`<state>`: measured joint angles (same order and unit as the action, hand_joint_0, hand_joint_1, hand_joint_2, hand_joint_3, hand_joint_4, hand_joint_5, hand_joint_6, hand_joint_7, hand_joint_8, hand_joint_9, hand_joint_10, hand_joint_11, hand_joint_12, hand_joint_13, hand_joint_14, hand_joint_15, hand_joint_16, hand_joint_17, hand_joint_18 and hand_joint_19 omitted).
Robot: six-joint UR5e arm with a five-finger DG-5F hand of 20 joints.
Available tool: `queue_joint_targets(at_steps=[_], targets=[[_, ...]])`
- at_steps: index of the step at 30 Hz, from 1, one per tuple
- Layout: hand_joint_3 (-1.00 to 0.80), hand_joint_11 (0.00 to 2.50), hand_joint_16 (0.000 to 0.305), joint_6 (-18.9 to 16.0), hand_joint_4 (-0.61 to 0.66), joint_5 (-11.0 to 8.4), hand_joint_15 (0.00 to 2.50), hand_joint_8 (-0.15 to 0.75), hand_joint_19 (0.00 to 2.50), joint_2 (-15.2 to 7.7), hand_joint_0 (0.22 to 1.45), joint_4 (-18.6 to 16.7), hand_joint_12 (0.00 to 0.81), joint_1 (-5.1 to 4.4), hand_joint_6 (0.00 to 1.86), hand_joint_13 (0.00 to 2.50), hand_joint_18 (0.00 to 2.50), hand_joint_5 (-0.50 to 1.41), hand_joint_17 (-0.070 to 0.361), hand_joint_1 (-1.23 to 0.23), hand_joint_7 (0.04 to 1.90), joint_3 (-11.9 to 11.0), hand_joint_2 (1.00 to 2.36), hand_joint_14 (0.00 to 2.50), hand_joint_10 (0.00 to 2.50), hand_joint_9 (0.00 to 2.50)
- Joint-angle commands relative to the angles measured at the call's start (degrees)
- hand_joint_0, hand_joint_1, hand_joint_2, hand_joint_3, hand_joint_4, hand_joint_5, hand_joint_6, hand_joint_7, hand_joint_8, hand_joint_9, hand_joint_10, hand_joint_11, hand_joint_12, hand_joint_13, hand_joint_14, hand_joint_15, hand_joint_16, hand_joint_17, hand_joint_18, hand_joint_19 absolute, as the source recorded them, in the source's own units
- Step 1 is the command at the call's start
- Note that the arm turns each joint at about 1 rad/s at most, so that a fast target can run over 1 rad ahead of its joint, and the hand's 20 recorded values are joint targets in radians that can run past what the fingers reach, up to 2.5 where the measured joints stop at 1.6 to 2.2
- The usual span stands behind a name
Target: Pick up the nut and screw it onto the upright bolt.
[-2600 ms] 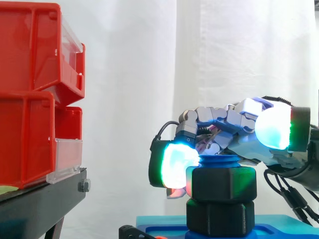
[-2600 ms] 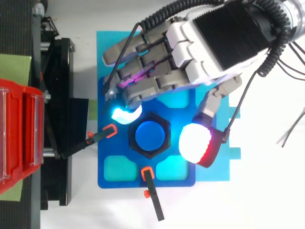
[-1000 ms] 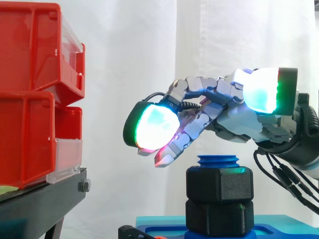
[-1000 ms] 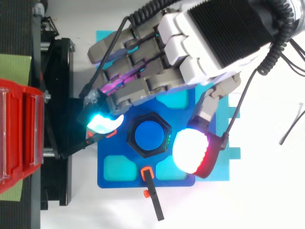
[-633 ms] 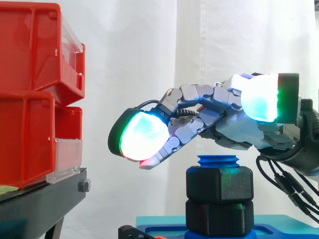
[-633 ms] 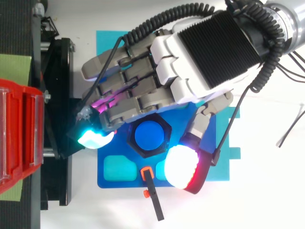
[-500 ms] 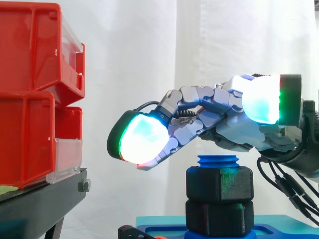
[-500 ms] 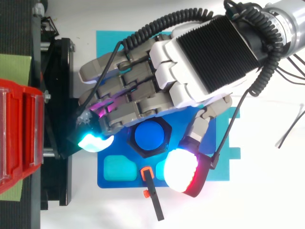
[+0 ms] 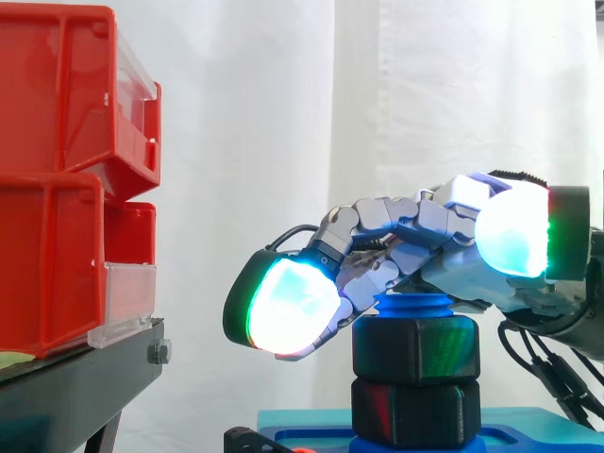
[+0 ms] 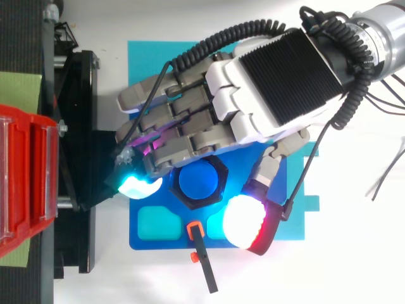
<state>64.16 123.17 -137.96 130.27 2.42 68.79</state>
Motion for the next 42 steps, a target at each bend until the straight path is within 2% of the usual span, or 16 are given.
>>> queue_joint_targets(at_steps=[1,9,14,22,25,34,38,42], targets=[[-0.5,0.0,0.029,0.0,0.2,0.05,0.0,0.223,0.0,0.1,0.48,0.1,0.251,0.13,0.5,0.53,0.25,-0.1,0.066,-0.15,0.77,0.0,1.0,0.0,0.0,0.75],[-0.5,0.0,0.028,0.5,0.25,0.23,0.0,0.235,0.0,0.1,0.48,0.4,0.251,0.84,0.5,0.56,0.26,-0.07,0.062,-0.15,0.94,1.2,1.0,0.0,0.0,0.79],[-0.5,0.0,0.024,0.5,0.28,0.49,0.0,0.25,0.0,0.0,0.49,0.3,0.239,1.36,0.5,0.61,0.31,-0.04,0.055,-0.15,1.11,1.2,1.0,0.0,0.0,0.85],[-0.5,0.0,0.023,0.5,0.23,2.08,0.0,0.26,0.0,0.1,0.5,-1.0,0.223,2.59,0.5,0.67,0.37,-0.02,0.051,-0.16,1.31,1.2,1.0,0.0,0.0,0.92],[-0.5,0.0,0.022,0.4,0.23,2.6,0.0,0.26,0.0,0.1,0.5,-1.7,0.221,3.12,0.5,0.68,0.38,-0.02,0.05,-0.17,1.35,1.2,1.0,0.0,0.0,0.93],[-0.5,0.0,0.021,0.3,0.21,3.22,0.0,0.261,0.0,0.1,0.5,-1.9,0.219,3.74,0.5,0.71,0.41,-0.01,0.048,-0.17,1.43,1.2,1.0,0.0,0.0,0.94],[-0.5,0.0,0.023,0.3,0.27,3.39,0.0,0.255,0.0,0.1,0.5,-2.4,0.224,3.91,0.5,0.71,0.41,-0.05,0.051,-0.16,1.11,1.1,1.0,0.0,0.0,0.92],[-0.5,0.0,0.025,0.0,0.22,3.83,0.0,0.242,0.0,0.1,0.49,-2.4,0.226,4.0,0.5,0.67,0.39,-0.08,0.056,-0.15,0.83,0.5,1.0,0.0,0.0,0.88]])
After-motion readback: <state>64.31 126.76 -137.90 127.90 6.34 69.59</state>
